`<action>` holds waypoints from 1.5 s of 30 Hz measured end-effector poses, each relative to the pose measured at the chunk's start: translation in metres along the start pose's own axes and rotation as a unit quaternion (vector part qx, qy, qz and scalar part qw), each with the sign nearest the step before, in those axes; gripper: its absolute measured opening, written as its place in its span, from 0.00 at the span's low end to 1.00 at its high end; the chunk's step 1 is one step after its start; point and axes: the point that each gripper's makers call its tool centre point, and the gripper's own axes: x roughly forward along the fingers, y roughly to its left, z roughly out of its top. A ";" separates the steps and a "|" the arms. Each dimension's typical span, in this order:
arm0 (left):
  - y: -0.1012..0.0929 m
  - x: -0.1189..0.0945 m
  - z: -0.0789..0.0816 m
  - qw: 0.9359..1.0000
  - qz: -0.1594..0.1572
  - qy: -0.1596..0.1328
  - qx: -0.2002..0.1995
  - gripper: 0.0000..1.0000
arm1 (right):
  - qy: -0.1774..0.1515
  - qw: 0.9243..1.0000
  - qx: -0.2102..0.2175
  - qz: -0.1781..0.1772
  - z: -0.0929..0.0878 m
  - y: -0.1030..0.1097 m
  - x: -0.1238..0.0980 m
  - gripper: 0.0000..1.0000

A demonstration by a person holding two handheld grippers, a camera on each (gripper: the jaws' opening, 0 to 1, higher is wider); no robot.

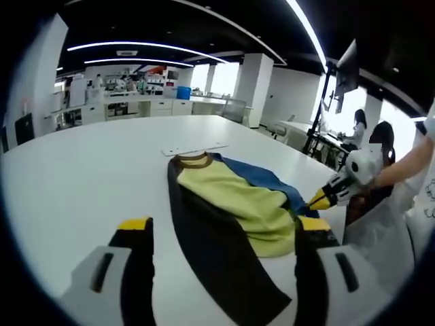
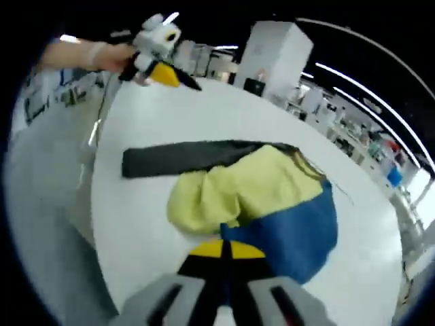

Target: Fold the garment on the visible template until the final outline fits inside the template.

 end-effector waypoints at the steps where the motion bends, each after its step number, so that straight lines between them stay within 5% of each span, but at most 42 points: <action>1: -0.001 0.001 -0.001 1.000 -0.001 0.001 0.000 0.82 | -0.003 1.000 0.016 -0.009 0.002 -0.009 -0.005 0.00; 11: -0.001 0.007 -0.001 1.000 -0.003 0.002 -0.002 0.82 | -0.043 0.989 0.094 -0.102 0.016 -0.108 -0.059 0.00; 24: 0.000 0.010 0.002 1.000 0.004 -0.003 -0.011 0.82 | -0.037 0.970 0.145 -0.192 -0.006 -0.214 -0.099 0.00; 40: 0.005 0.008 -0.011 0.999 0.022 0.006 -0.036 0.81 | -0.014 0.954 0.184 -0.235 -0.039 -0.288 -0.099 0.00; 45: 0.010 0.008 -0.014 0.999 0.031 0.007 -0.042 0.81 | -0.006 0.942 0.221 -0.251 -0.062 -0.313 -0.097 0.00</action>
